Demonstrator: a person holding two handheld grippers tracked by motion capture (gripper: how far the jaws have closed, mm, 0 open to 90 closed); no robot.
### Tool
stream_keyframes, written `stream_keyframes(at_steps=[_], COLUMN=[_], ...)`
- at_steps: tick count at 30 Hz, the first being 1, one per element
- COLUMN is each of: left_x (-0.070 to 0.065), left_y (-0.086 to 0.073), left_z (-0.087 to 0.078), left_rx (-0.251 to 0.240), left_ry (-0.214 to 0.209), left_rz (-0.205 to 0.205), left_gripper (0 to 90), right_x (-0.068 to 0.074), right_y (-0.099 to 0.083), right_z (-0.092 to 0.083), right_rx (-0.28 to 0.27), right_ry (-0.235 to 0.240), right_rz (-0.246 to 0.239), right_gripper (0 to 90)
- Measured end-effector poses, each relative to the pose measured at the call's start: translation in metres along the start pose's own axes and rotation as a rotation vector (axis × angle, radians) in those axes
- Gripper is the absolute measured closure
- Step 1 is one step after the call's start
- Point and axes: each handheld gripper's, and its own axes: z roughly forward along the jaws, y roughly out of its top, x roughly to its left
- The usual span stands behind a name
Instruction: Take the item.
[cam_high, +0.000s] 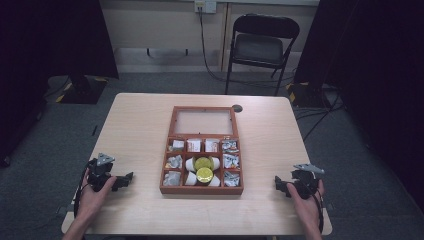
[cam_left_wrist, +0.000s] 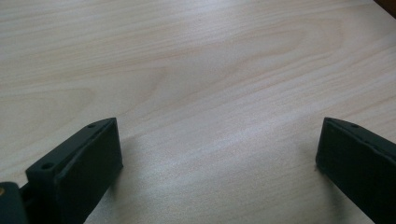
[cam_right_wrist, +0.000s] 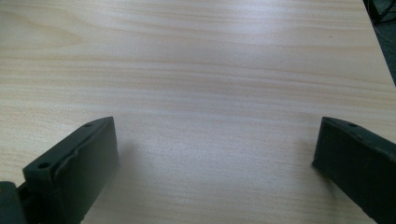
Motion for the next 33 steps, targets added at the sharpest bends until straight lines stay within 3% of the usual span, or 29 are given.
stream_keyframes(at_steps=[11,16,19,21,26,29,33], left_x=[-0.001,-0.002,-0.004,-0.005,-0.004,-0.007,-0.012], left_y=[0.0,0.001,0.002,0.002,0.003,0.005,0.007], left_z=[-0.001,-0.003,-0.006,-0.006,-0.011,-0.015,-0.017], left_rx=[0.0,0.0,-0.002,-0.005,-0.009,-0.029,-0.031], left_ry=[0.008,0.011,0.025,0.036,0.011,0.012,-0.019], left_rz=[-0.003,-0.003,-0.003,-0.001,-0.014,-0.007,0.003], left_gripper=[1.6,7.5,16.9,15.8,17.1,19.0,18.9], right_x=[0.0,0.0,0.0,0.0,0.0,0.0,0.0], right_y=[0.0,0.0,0.0,0.0,0.0,0.0,0.0], right_z=[0.0,0.0,0.0,0.0,0.0,0.0,0.0], right_rx=[0.0,0.0,0.0,0.0,0.0,0.0,0.001], right_ry=[0.0,0.0,0.0,0.0,0.0,-0.002,0.001], right_rz=[0.0,0.0,0.0,0.0,0.0,-0.001,-0.002], right_gripper=[0.0,0.0,0.0,0.0,0.0,0.0,0.0])
